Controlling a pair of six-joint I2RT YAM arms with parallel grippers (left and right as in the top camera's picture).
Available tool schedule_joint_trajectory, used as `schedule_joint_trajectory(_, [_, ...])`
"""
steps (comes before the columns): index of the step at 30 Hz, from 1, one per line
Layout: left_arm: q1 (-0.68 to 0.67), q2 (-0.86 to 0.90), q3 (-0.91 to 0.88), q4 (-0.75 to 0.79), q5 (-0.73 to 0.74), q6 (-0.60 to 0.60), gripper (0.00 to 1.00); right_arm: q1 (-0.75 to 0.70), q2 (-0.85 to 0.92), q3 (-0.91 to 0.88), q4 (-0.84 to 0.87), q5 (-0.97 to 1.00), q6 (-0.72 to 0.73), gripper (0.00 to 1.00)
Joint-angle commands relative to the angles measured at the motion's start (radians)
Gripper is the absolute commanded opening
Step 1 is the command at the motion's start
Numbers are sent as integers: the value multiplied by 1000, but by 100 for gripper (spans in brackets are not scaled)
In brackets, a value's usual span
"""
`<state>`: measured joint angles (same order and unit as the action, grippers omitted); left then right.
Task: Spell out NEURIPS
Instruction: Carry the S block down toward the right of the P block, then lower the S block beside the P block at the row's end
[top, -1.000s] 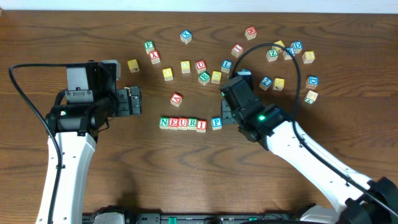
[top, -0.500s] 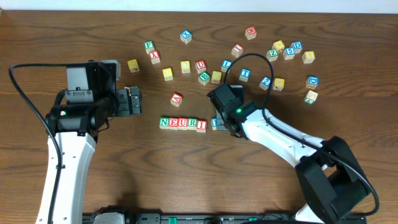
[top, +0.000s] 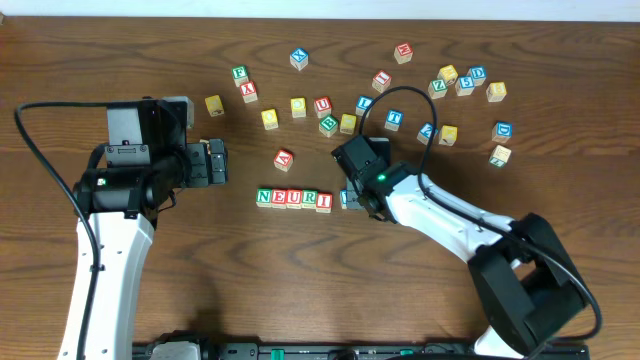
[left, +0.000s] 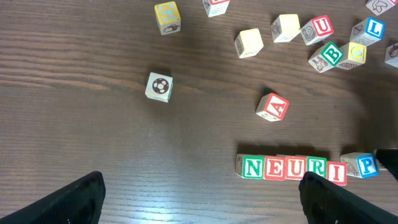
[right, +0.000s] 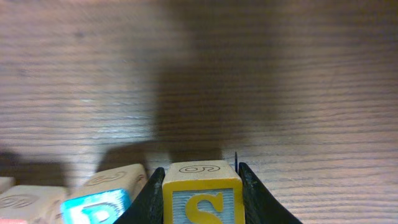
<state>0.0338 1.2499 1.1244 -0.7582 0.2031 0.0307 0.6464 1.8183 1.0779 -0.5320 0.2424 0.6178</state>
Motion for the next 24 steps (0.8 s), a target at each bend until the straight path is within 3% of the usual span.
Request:
schedule_joint_trajectory(1, [5, -2, 23, -1, -6, 10, 98, 18, 27, 3, 1, 13, 13, 15])
schedule_joint_trajectory(24, [5, -2, 22, -1, -6, 10, 98, 76, 30, 3, 7, 9, 14, 17])
